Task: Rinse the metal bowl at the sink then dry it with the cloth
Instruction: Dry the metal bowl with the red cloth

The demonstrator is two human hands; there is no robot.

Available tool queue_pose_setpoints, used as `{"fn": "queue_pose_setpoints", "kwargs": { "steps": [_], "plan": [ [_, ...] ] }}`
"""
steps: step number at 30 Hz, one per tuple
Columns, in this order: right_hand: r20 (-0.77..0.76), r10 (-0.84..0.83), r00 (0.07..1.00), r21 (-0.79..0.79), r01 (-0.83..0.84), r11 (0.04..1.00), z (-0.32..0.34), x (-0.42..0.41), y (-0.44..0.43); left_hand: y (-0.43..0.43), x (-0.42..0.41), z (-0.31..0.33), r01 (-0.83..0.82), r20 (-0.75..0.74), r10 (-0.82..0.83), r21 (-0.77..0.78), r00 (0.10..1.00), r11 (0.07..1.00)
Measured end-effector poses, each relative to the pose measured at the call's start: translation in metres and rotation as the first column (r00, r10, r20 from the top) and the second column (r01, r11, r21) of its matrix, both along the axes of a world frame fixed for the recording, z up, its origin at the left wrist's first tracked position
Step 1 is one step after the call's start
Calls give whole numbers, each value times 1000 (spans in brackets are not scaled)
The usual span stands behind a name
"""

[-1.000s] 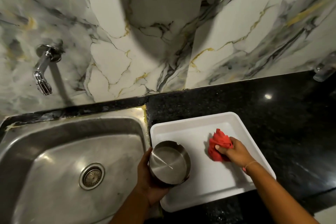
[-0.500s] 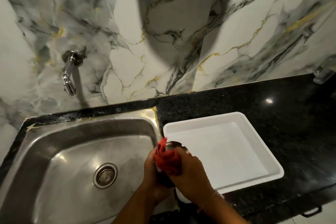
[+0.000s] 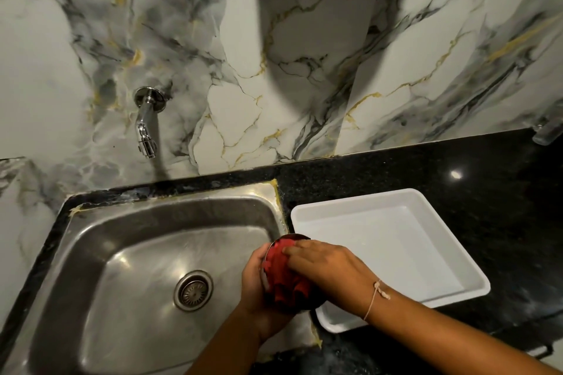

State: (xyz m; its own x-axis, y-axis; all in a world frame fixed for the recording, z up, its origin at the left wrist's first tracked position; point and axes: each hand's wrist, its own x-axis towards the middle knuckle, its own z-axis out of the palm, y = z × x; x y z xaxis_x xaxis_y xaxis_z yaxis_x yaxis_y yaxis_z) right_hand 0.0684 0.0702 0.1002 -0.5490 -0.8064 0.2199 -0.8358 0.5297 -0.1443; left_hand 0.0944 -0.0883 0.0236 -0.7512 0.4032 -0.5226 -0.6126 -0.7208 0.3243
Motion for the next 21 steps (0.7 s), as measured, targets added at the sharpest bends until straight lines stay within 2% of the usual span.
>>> {"fn": "queue_pose_setpoints", "kwargs": {
  "steps": [3,7,10,11,12,13,14,16,18,19,21],
  "plan": [
    [130,-186,974,225,154,962,3,0,-6,-1,-2,-2,2,-21,-4,-70,1000,998],
    [381,-339,860,253,256,933,6,-3,-14,0,-2,-2,-11,-28,7,-151,1000,988],
    [641,-385,664,141,392,909,3,2,-22,-4,-1,-1,-39,-41,34,-132,999,990],
    [750,-357,557,56,484,873,3,5,-25,-5,-1,-1,-61,-25,58,-114,998,992],
    [863,-270,427,-52,606,793,3,10,-30,-6,-2,-1,-88,-7,88,-100,996,991],
    [943,-140,303,-136,730,670,5,15,-34,-8,-3,-3,-103,-1,103,-81,995,991],
    [971,-19,238,-191,822,536,8,20,-36,-10,-4,-2,-110,-6,110,-69,994,992],
    [957,97,275,-291,909,298,12,25,-26,-19,-6,-2,-136,-20,135,-66,991,989],
    [915,-3,404,-400,907,132,15,28,-2,-31,-9,-3,-175,-9,175,-72,985,982],
    [879,-111,464,-455,885,97,16,30,12,-37,-9,-2,-190,13,192,-82,981,978],
    [819,-283,498,-484,866,124,11,35,31,-43,-12,2,-190,34,192,-60,981,980]
  ]
}}
